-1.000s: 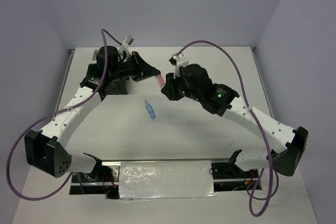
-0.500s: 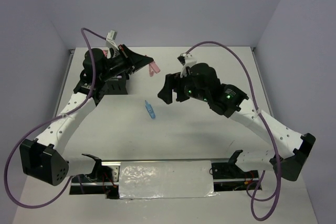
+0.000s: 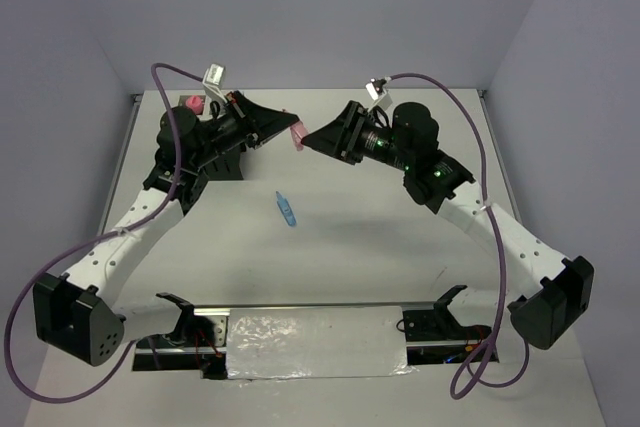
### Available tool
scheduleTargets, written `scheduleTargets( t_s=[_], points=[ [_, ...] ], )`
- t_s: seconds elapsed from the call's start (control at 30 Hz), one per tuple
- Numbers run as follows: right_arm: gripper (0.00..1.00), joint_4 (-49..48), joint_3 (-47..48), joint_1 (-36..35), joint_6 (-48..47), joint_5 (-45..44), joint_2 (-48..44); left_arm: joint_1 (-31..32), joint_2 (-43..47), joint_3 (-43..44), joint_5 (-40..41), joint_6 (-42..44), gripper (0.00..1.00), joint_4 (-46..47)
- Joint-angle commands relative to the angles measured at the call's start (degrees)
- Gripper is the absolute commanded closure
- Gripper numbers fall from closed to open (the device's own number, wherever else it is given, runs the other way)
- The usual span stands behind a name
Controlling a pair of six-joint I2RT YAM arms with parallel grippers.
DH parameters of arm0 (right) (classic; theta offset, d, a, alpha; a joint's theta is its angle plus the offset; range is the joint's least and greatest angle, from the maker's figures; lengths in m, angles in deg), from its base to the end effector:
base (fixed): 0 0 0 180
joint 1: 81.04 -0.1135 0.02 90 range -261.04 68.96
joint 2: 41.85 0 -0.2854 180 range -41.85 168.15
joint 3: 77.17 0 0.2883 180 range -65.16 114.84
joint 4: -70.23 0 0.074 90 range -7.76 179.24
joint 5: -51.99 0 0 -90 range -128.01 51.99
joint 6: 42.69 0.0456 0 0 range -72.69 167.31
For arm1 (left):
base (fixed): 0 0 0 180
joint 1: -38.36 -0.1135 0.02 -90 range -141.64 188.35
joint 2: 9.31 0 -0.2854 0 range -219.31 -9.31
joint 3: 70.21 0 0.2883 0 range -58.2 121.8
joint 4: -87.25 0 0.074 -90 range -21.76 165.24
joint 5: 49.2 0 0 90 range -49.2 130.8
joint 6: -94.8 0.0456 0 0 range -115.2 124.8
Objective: Sort the stationery into containers
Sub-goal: Close the pen cap on the pen.
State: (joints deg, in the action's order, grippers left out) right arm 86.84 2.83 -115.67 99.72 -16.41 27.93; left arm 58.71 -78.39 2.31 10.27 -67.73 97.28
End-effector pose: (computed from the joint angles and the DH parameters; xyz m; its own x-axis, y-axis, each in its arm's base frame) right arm 0.2544 0.1961 0.4195 -0.7131 0.4029 -0.5738 -0.4334 0.3900 0.8125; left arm 0.2883 -0.1316 0.4238 -0.6620 -0.6308 -0.4048 0.4373 0.1136 -0.8921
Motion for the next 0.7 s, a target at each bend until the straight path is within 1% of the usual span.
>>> scheduleTargets(
  t_s=[0.0, 0.13, 0.2, 0.27, 0.37, 0.5, 0.63, 0.67],
  points=[
    [0.41, -11.3, 0.9, -0.1, 5.5, 5.4, 0.7, 0.3, 2.1, -0.4, -0.8, -1.7, 1.00, 5.5],
    [0.44, -13.0, 1.1, -0.1, 6.4, 6.5, 1.1, 0.3, 2.4, -1.9, -1.6, -3.7, 1.00, 7.7],
    [0.47, -14.7, 1.0, -0.1, 7.4, 7.4, 1.7, 0.4, 2.4, -2.6, -1.7, -4.1, 1.00, 8.4],
    [0.52, -15.8, 1.3, -0.1, 8.3, 7.9, 2.2, 0.6, 2.6, -2.9, -1.6, -3.9, 1.00, 8.3],
    [0.54, -17.9, 1.4, -0.3, 9.8, 8.6, 2.8, 0.7, 2.6, -2.9, -1.4, -3.3, 1.00, 7.1],
    [0.57, -16.9, 2.4, -0.2, 9.6, 9.0, 3.8, 0.7, 2.5, -2.9, -1.4, -3.4, 1.00, 6.6],
    [0.68, -17.4, 1.7, -0.1, 9.8, 9.2, 3.9, 0.7, 2.1, -2.3, -1.3, -2.9, 1.00, 5.5],
    [0.68, -17.3, 1.6, -0.3, 9.7, 9.3, 3.9, 0.7, 2.1, -2.1, -1.2, -2.6, 1.00, 4.7]
  ],
)
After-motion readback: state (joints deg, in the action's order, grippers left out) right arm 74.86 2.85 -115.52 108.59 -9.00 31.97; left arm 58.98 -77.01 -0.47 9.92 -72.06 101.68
